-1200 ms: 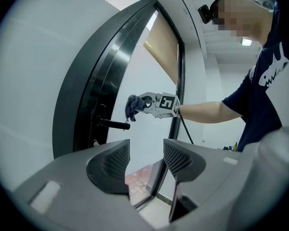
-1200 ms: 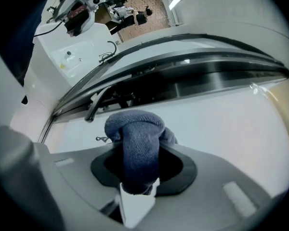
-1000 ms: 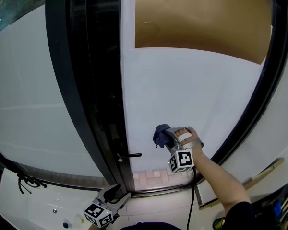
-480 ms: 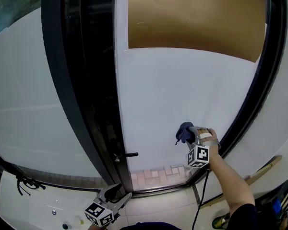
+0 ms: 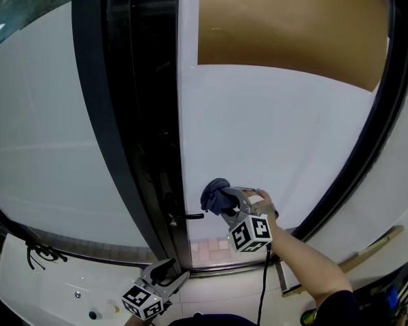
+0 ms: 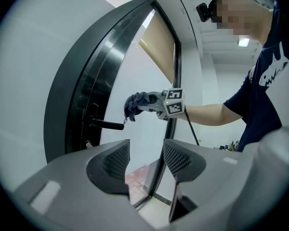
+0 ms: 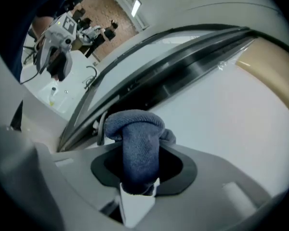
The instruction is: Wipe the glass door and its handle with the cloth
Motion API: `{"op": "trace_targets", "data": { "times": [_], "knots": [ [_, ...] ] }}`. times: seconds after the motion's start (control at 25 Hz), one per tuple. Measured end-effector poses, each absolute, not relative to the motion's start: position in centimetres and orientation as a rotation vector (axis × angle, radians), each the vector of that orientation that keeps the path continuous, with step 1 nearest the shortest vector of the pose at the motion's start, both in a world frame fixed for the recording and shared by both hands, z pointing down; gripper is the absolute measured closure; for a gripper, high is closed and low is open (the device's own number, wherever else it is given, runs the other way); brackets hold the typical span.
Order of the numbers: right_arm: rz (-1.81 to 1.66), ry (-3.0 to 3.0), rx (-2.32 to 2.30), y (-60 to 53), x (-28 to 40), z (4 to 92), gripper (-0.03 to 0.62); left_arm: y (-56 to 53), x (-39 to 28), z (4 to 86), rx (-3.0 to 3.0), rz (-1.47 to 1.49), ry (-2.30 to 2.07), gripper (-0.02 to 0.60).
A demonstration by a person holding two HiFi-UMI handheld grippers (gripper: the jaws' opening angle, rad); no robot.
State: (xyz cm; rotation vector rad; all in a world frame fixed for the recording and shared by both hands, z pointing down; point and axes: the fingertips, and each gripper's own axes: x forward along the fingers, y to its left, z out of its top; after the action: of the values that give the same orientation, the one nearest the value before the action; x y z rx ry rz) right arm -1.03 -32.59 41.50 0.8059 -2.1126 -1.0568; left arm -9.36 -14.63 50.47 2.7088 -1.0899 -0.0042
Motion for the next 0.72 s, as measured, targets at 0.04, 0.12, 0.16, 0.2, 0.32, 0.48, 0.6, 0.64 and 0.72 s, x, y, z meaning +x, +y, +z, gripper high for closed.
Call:
{"op": "trace_targets", "data": {
  "times": [0.04, 0.12, 0.16, 0.2, 0.32, 0.48, 0.6, 0.64, 0.72],
  "knots": [
    [-1.034, -2.165, 0.765, -32.1, -3.0, 41.5, 0.461, -14.6, -9.6, 50.5, 2.705, -0.005, -1.096, 0.367],
    [-1.0, -2.24, 0.674, -31.4, -6.8, 41.8, 0.461, -14.6, -10.1, 50.4, 2.696, -0.005, -1.112, 0.367],
    [-0.992, -2.261, 0.633, -31.1, -8.4, 42.0, 0.461, -14.6, -10.4, 50.4, 2.691, -0.007, -1.121, 0.367],
    [-0.989, -2.273, 0.599, -31.0, -9.9, 42.2, 0.461, -14.5, -10.7, 50.5, 2.685, -0.011, -1.128, 0.367],
    [-0.961, -2.295, 0.53, -31.1, -13.3, 42.9, 0.461, -14.3, -11.7, 50.9, 2.668, -0.022, -1.151, 0.367],
    [-0.902, -2.289, 0.466, -31.7, -15.8, 44.8, 0.461, -14.3, -12.9, 51.0, 2.643, -0.027, -1.186, 0.367],
    [-0.849, -2.282, 0.44, -32.3, -16.4, 46.4, 0.461, -14.3, -13.5, 51.4, 2.629, -0.03, -1.196, 0.367],
    [-0.835, -2.281, 0.429, -32.4, -16.5, 46.9, 0.461, -14.3, -13.7, 51.6, 2.627, -0.031, -1.196, 0.367],
    [-0.815, -2.274, 0.402, -32.3, -16.5, 47.6, 0.461, -14.4, -13.8, 51.7, 2.626, -0.026, -1.195, 0.367]
  ]
}}
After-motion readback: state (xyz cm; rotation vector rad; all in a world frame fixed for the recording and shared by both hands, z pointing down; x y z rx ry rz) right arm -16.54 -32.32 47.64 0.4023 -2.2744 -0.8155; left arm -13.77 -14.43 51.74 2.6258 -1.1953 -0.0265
